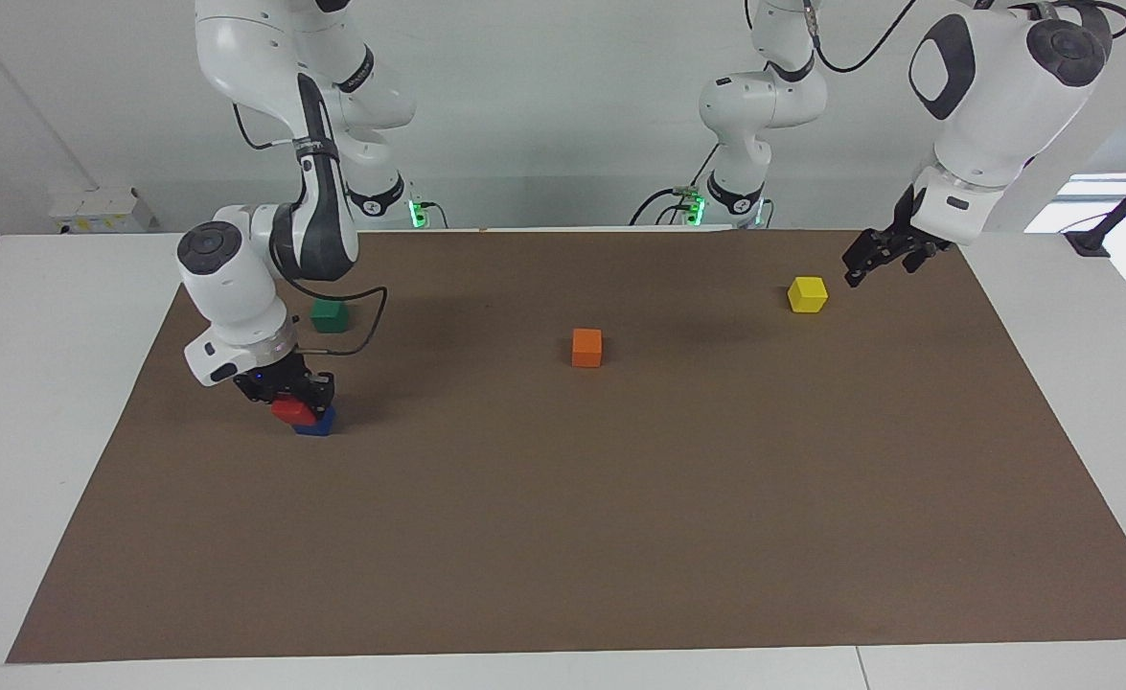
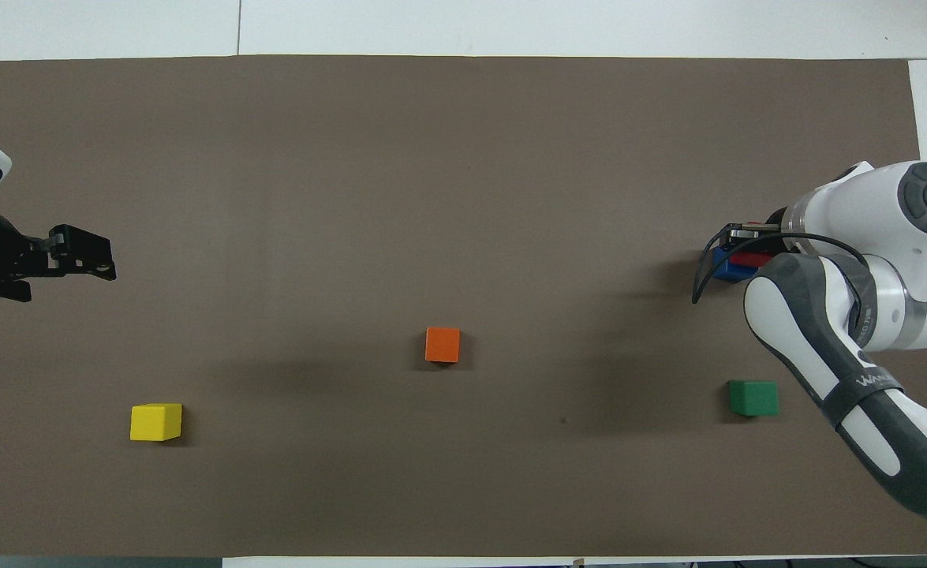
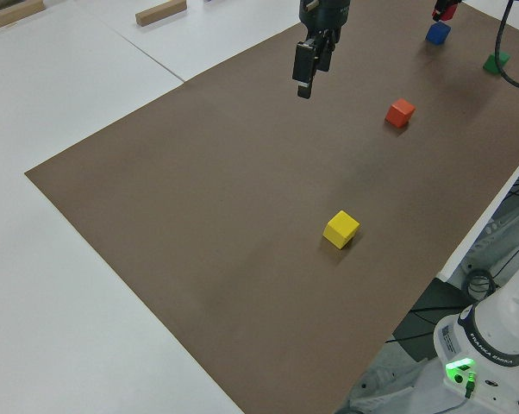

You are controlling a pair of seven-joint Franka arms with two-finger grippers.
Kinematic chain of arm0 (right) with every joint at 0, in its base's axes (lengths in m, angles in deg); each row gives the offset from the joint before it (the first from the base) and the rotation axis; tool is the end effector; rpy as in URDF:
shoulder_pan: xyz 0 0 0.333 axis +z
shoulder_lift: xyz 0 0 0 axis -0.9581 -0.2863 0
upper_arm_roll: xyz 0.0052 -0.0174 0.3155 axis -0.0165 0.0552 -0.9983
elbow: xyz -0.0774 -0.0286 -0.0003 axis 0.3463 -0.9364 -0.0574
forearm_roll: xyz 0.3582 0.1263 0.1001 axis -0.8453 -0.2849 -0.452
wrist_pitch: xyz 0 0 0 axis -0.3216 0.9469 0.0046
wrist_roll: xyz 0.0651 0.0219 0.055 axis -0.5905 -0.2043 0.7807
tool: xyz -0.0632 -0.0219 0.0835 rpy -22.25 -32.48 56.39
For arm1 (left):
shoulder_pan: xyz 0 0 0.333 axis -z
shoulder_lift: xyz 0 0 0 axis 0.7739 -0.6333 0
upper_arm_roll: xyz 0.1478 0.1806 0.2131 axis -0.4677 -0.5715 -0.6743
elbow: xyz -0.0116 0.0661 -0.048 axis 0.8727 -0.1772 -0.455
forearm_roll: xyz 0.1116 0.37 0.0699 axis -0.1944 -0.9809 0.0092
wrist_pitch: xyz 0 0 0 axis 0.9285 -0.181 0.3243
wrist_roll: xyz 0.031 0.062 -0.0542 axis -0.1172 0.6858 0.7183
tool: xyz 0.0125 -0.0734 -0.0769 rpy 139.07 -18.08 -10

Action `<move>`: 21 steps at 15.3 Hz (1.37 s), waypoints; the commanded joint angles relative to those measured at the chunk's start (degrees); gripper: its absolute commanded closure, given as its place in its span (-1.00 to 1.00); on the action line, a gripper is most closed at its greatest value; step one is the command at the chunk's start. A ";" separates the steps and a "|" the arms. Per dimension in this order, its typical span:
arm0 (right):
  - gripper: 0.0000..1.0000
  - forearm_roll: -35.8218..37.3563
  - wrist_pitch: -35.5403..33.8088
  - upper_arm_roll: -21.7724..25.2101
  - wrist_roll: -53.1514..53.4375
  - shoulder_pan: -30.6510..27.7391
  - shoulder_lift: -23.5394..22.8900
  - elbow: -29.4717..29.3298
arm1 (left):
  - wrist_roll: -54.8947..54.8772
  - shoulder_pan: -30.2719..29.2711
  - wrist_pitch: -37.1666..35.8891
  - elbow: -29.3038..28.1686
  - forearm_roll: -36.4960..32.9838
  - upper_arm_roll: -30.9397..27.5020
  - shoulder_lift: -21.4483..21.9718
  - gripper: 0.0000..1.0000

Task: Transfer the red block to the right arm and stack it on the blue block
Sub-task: 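Lower the red cube onto the blue cube with the right gripper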

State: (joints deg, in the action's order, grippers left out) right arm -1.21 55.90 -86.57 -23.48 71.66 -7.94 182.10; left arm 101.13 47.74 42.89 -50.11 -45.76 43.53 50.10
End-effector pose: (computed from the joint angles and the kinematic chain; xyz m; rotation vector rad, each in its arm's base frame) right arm 0.5846 -0.0158 0.3424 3.1090 -0.2095 0.1123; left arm 0.5387 -0.0252 0.5706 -3.1170 -0.2707 0.1241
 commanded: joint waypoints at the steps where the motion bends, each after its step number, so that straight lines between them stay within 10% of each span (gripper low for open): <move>1: 1.00 1.59 1.42 -0.39 0.58 -0.32 0.69 1.85 | -0.74 0.94 -0.12 2.36 -0.67 -0.31 -1.44 -1.00; 14: 1.00 1.59 1.42 -0.39 -2.50 -1.38 0.96 2.91 | -0.22 0.94 0.23 1.66 -0.58 -0.84 -1.18 -1.00; 18: -0.35 1.59 1.33 -0.39 -2.06 -0.85 0.96 2.83 | -0.13 0.94 0.40 1.66 -0.58 -0.84 -1.18 -1.00; 21: -0.97 1.59 1.24 -0.39 -1.97 -0.76 0.96 2.65 | -0.22 0.94 0.67 1.66 -0.58 -0.84 -1.18 -1.00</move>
State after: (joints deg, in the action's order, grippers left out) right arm -1.11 56.03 -86.52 -25.17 71.45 -7.83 183.47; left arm 101.05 48.10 42.93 -49.12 -45.76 43.21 49.37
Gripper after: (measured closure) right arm 0.176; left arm 0.000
